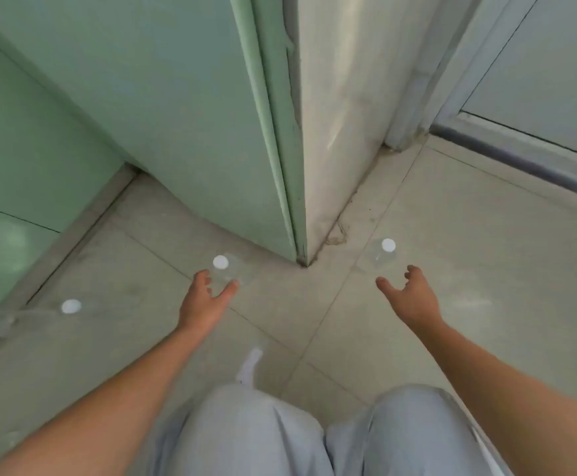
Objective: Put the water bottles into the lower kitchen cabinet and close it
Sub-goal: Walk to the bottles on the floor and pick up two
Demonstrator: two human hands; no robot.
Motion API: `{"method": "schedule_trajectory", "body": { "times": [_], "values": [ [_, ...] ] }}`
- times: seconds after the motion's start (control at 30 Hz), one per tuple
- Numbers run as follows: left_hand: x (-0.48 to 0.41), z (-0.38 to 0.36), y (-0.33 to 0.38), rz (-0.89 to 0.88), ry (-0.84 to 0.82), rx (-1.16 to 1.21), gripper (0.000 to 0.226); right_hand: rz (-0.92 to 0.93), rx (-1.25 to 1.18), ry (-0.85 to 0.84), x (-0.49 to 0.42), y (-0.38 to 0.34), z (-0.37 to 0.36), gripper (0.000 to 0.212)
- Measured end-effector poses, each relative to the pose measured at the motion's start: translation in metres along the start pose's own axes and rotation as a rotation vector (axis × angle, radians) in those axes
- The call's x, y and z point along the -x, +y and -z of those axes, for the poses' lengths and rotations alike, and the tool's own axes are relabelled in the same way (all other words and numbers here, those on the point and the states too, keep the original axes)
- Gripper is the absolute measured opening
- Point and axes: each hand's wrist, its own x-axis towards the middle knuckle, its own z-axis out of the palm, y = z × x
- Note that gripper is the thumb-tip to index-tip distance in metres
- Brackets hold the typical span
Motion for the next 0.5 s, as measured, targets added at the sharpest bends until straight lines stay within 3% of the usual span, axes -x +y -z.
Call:
{"method": "schedule_trajectory", "body": {
  "times": [0.07, 0.3, 0.5],
  "values": [
    [-0.023, -0.022, -0.013, 0.033, 0.013, 0.099, 0.094, 0.015, -0.056, 0.022, -0.026, 0.016, -0.015, 0.093],
    [-0.091, -0.074, -0.059, -0.036, 0.106, 0.151, 0.069, 0.147, -0.205, 0.086, -0.093, 0.04, -0.058, 0.081],
    [-0.087, -0.079, -0.056, -0.058, 0.199, 0.178, 0.056, 0.153, -0.213, 0.141, -0.108, 0.031, -0.06, 0.068]
  ]
}}
